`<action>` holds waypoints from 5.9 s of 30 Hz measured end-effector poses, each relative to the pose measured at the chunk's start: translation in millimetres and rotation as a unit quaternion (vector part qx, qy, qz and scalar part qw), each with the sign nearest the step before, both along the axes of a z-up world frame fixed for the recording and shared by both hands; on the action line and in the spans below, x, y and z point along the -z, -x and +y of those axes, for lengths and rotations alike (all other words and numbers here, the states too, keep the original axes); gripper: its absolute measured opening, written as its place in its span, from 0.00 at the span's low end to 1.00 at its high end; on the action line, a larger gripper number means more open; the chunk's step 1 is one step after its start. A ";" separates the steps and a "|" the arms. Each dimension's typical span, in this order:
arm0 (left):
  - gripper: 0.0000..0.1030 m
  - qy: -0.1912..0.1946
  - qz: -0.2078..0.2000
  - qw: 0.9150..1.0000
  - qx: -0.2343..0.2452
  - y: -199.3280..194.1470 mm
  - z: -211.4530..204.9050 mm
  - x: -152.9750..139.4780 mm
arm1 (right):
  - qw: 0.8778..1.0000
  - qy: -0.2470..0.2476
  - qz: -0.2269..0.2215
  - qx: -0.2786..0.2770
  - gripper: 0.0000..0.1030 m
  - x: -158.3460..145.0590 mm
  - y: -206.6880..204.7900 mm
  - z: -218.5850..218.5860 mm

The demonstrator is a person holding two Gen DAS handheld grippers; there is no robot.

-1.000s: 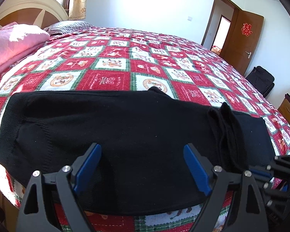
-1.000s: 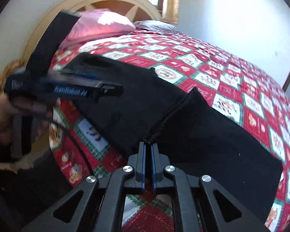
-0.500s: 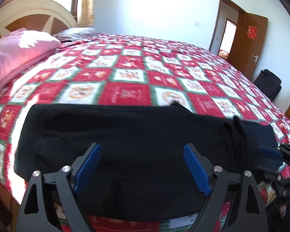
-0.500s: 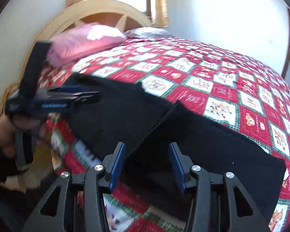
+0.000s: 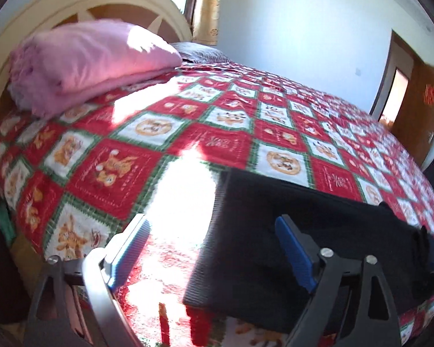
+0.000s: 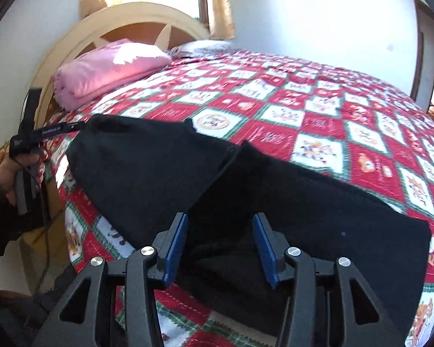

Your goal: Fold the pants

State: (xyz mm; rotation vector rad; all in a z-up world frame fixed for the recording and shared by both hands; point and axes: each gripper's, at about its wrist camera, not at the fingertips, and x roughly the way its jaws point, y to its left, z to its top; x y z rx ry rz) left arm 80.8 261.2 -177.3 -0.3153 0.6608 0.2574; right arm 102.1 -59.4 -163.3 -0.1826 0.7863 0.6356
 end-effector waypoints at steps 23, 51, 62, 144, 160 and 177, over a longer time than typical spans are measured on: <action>0.23 0.072 -0.014 0.994 0.082 -4.6 -9.5 18.0 | 1.000 0.012 -0.017 0.015 0.48 2.6 4.6 0.4; 0.21 0.112 -0.142 0.968 0.172 13.5 -65.7 -75.7 | 0.993 0.022 0.027 0.112 0.50 -7.0 -20.0 -46.8; 0.21 0.113 -0.161 0.952 0.233 16.2 -116.6 -100.8 | 0.995 0.045 0.064 0.059 0.55 10.6 -12.6 -26.6; 0.92 -0.049 -0.003 0.956 0.290 -24.3 -300.9 -20.2 | 0.962 -0.046 0.126 0.238 0.38 -9.0 -33.3 -169.4; 0.96 -0.042 0.004 0.960 0.278 -25.0 -292.2 -15.5 | 0.959 -0.080 0.131 0.239 0.58 -25.5 -33.1 -198.4; 0.97 -0.030 0.000 0.965 0.261 -29.2 -278.7 -15.4 | 0.968 -0.043 0.119 0.215 0.03 -25.2 -27.5 -185.2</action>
